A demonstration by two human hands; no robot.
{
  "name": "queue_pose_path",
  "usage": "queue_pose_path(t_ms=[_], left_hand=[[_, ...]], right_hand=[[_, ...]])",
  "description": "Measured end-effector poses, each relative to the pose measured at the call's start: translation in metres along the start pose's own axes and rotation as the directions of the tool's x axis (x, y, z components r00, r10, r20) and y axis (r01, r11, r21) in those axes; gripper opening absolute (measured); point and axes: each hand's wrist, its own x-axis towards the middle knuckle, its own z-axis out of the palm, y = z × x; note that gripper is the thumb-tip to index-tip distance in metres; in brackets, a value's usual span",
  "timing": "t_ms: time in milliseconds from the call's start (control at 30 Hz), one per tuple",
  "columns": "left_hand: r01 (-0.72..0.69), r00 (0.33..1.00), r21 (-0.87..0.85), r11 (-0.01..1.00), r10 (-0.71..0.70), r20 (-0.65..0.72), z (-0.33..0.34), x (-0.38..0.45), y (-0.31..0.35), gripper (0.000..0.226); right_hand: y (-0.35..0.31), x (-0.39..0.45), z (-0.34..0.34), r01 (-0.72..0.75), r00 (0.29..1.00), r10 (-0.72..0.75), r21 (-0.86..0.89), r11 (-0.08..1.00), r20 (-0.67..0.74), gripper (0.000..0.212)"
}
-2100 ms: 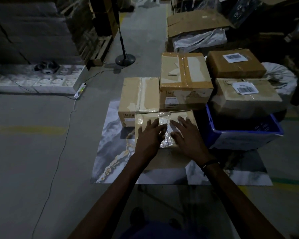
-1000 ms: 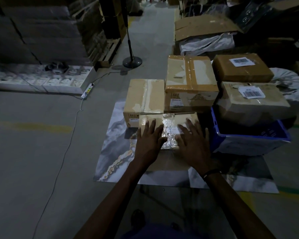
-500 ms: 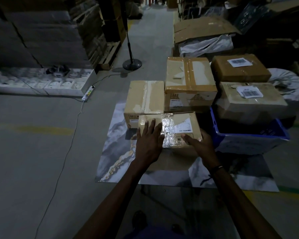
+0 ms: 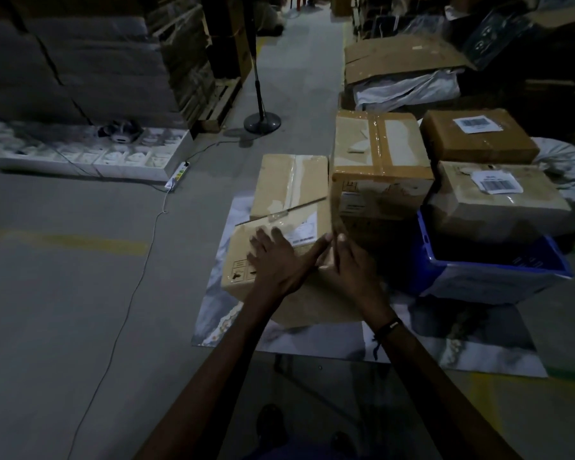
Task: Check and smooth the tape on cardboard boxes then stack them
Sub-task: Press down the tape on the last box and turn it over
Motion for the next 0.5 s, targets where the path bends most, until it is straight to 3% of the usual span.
queue_pose_path(t_ms=[100, 200, 267, 367, 500], left_hand=[[0.126, 0.992, -0.041, 0.991, -0.125, 0.031, -0.018, 0.007, -0.005, 0.152], [0.153, 0.986, -0.064, 0.986, -0.148, 0.082, -0.03, 0.022, -0.023, 0.153], [0.126, 0.988, -0.057, 0.99, -0.121, 0.095, -0.037, 0.03, -0.037, 0.146], [0.216, 0.976, -0.2, 0.956, -0.207, 0.064, -0.046, 0.045, -0.059, 0.153], [0.15, 0.988, -0.336, 0.93, -0.134, 0.072, -0.041, 0.067, -0.105, 0.136]], right_hand=[[0.001, 0.0, 0.018, 0.077, 0.995, -0.081, 0.071, 0.995, 0.051, 0.039], [0.011, 0.007, 0.034, 0.122, 0.987, -0.126, 0.042, 0.992, 0.103, 0.042], [0.019, 0.011, 0.041, 0.069, 0.992, -0.069, 0.001, 0.998, 0.109, 0.046], [0.05, 0.023, 0.038, -0.009, 0.995, 0.022, -0.129, 0.992, 0.097, 0.052], [0.091, 0.037, 0.026, -0.166, 0.98, 0.188, -0.267, 0.949, 0.06, 0.092]])
